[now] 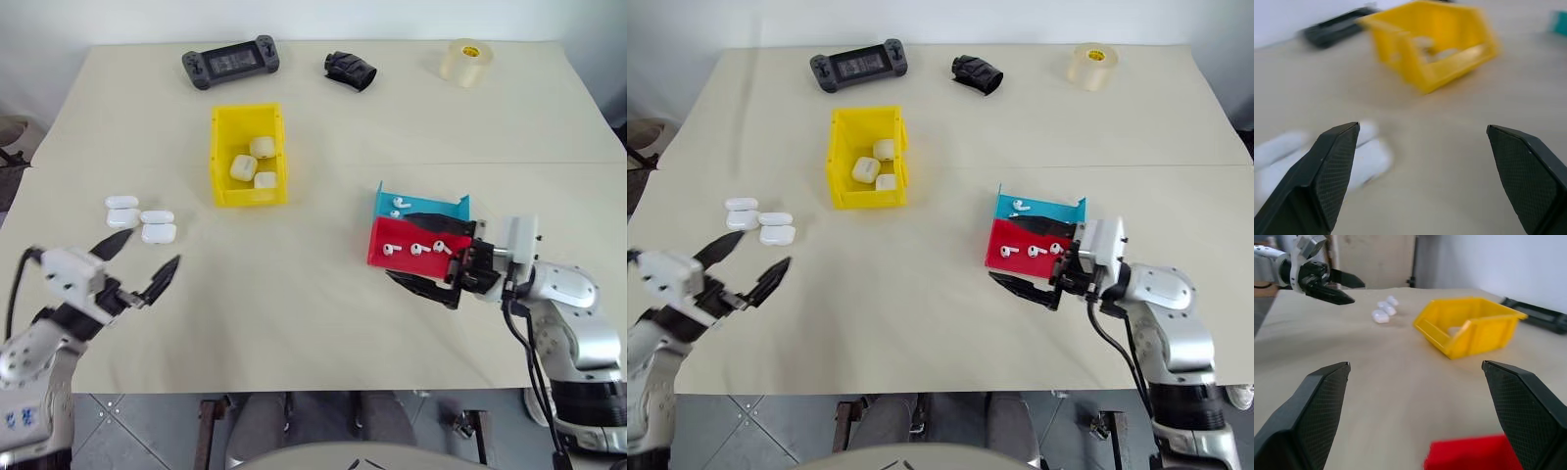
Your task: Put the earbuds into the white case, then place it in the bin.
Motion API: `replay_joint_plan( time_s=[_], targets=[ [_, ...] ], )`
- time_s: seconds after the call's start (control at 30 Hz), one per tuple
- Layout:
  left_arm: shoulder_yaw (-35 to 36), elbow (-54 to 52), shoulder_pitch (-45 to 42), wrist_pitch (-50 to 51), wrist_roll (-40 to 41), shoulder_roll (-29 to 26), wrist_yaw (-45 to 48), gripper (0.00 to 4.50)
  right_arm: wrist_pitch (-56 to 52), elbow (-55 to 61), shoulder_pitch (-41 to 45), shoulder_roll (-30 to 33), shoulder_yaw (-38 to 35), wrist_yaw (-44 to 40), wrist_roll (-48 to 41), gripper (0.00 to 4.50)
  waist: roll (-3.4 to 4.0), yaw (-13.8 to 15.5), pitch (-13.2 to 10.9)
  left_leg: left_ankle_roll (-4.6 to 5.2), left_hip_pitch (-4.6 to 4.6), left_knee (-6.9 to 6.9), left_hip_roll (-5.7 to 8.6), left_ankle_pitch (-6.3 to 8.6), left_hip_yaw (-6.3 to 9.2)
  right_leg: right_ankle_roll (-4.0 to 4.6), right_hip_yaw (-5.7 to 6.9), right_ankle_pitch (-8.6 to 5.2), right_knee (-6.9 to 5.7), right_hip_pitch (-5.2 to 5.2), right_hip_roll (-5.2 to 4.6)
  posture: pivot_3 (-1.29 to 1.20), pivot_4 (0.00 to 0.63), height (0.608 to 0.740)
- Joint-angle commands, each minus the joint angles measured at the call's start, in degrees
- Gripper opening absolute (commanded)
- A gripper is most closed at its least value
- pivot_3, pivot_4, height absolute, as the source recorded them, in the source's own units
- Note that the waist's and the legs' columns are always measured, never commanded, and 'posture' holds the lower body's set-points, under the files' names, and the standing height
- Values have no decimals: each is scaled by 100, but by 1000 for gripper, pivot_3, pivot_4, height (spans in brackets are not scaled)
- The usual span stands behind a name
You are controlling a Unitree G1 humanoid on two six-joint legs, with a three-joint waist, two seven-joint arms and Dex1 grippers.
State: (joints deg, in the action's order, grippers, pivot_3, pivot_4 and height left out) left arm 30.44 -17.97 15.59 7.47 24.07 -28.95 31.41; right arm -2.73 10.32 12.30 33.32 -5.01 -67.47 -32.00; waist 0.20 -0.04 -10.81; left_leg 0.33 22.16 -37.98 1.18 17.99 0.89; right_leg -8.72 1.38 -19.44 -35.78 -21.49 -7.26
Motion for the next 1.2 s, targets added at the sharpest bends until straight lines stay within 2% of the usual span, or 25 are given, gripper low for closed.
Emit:
replay_joint_plan(
  time_s=[0.03,0.13,0.33,0.5,0.6,0.67,0.93,1.2],
  targets=[
    [289,-513,493,479,-54,171,-530,4433,395,-186,156,0,106,-387,80,4500,-4,28,2,3,0,0,7,2,0,0,2,0,1,1,-7,0,150,740],
    [196,-673,523,1099,-54,77,-859,4433,467,-333,215,84,79,-542,83,4500,-7,127,3,6,0,-6,14,4,4,0,8,0,5,4,-14,0,150,740],
    [27,-977,-344,2928,267,-416,-1446,4433,487,-460,287,284,-87,-617,68,4500,-10,127,5,2,-1,-9,15,3,5,0,6,0,-1,4,-14,0,150,740],
    [-645,-832,-2577,6274,302,-1324,-2290,4433,426,-365,170,413,-175,-624,38,4500,-16,138,6,-8,4,-9,11,0,14,0,15,0,-17,-4,-2,0,150,740],
    [-786,-689,-3578,7754,227,-1345,-2482,4433,411,-284,118,409,-161,-578,36,4500,-17,86,7,-6,2,-9,16,1,7,-2,8,1,-30,-2,-2,0,150,740],
    [-920,-485,-4113,8373,288,-1374,-2499,4433,405,-206,61,396,-162,-530,29,4500,-18,25,7,-3,2,-4,15,3,5,-2,9,1,-30,-5,2,0,150,740],
    [-1270,224,-4708,8503,156,-1350,-2861,4433,420,35,-183,309,-132,-349,1,4500,-20,0,5,-9,4,-1,0,2,6,-2,11,1,-21,-10,16,0,150,740],
    [-1145,730,-5089,8503,-52,-764,-3193,4433,437,212,-348,211,-85,-195,29,4500,-23,69,6,-11,5,-13,6,0,6,-3,8,1,-26,-4,12,0,150,740]
  ],
)
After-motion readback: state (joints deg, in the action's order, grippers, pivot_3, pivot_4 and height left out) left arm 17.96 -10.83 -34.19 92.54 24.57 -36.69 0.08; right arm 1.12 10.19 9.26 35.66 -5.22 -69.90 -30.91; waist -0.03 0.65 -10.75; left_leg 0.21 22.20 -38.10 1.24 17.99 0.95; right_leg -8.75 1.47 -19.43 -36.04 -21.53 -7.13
